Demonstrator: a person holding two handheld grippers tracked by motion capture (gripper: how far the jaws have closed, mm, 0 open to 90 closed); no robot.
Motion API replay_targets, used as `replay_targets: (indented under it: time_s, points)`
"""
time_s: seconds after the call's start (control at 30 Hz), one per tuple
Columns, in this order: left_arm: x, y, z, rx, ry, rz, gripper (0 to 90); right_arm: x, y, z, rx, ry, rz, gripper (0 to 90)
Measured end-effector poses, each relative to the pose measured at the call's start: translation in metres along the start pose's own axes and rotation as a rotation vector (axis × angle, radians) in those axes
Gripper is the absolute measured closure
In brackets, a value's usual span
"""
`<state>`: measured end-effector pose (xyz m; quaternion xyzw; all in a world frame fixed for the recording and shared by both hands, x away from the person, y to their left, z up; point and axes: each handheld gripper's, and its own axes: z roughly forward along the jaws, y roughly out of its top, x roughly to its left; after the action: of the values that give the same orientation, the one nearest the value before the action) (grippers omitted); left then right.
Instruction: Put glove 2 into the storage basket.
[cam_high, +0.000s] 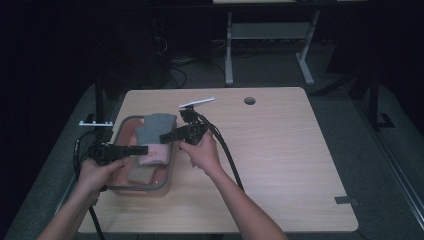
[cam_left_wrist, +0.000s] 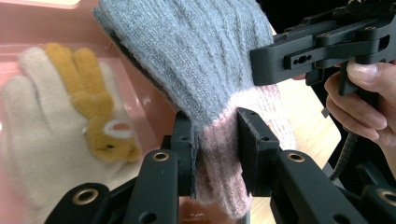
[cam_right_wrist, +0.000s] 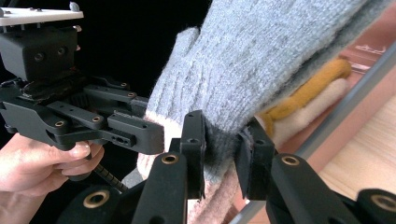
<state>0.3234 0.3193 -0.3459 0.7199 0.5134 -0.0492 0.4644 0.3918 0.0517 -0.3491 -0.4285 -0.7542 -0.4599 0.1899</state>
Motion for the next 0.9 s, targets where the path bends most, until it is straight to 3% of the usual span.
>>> replay_targets:
  time_s: [0.9]
  points:
    - [0.017, -0.009, -0.008, -0.003, 0.025, -0.035, 70.3, 0.000, 0.004, 0.024, 0.038, 0.003, 0.000, 74.5]
